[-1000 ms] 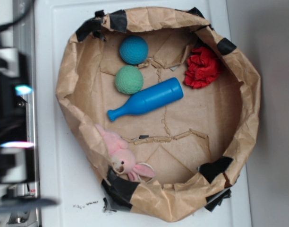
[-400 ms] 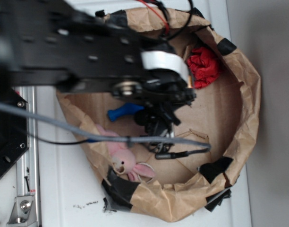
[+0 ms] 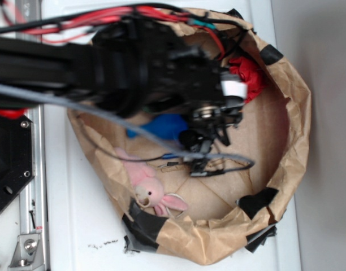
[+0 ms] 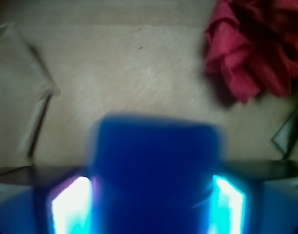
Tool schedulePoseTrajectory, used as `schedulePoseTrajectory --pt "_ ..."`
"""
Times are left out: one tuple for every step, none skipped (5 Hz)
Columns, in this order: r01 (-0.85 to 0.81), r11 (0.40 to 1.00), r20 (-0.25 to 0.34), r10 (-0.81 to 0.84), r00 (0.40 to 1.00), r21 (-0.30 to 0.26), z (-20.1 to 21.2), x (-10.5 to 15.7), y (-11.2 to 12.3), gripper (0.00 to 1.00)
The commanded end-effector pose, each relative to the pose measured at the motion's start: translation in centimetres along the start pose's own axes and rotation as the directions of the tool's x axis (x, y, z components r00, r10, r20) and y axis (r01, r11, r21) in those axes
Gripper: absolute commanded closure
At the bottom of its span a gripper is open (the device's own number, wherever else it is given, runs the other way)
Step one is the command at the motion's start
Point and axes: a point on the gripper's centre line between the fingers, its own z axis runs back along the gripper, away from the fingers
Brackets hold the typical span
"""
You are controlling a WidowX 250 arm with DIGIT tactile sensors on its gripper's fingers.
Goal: Grab the blue bottle.
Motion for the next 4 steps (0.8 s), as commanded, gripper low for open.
schedulePoseTrajectory --pt "-0.007 0.993 -0.008 0.008 1.0 0.116 6.2 0.5 0.0 1.0" --pt "-0.031 0.994 0.079 0.022 0.997 0.106 11.2 0.6 -0.5 1.0" --pt "-0.216 0.976 0.17 0.209 0.963 0.028 16.3 0.1 -0.9 1.0" --pt "-0.268 0.963 0.186 0.26 0.947 0.018 18.7 0.1 -1.6 1.0"
